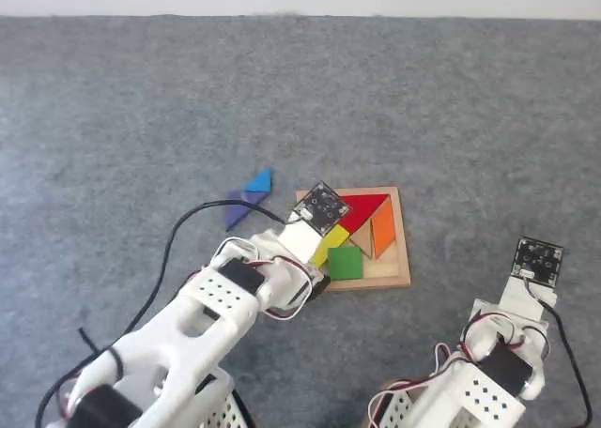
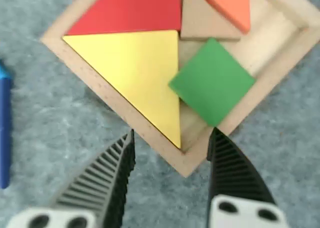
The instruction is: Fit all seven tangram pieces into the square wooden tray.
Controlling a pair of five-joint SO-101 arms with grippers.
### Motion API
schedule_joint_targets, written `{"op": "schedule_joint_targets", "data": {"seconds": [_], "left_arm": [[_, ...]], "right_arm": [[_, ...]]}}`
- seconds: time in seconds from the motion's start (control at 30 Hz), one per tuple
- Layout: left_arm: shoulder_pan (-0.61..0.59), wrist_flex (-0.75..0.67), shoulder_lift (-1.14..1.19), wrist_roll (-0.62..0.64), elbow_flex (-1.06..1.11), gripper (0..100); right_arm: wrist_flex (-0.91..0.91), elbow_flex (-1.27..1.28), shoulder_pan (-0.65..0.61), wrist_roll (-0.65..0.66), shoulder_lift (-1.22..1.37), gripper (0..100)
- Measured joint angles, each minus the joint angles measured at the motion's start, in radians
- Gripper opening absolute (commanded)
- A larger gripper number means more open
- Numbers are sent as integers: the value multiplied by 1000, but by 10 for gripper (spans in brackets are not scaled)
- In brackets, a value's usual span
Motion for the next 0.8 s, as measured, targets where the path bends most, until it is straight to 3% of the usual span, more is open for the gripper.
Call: {"op": "schedule_joint_targets", "data": {"seconds": [0.5,0.8], "left_arm": [[14,0,224,8,-178,226],[80,-2,233,8,-186,199]], "right_arm": [[0,0,0,0,0,114],[0,0,0,0,0,114]]}}
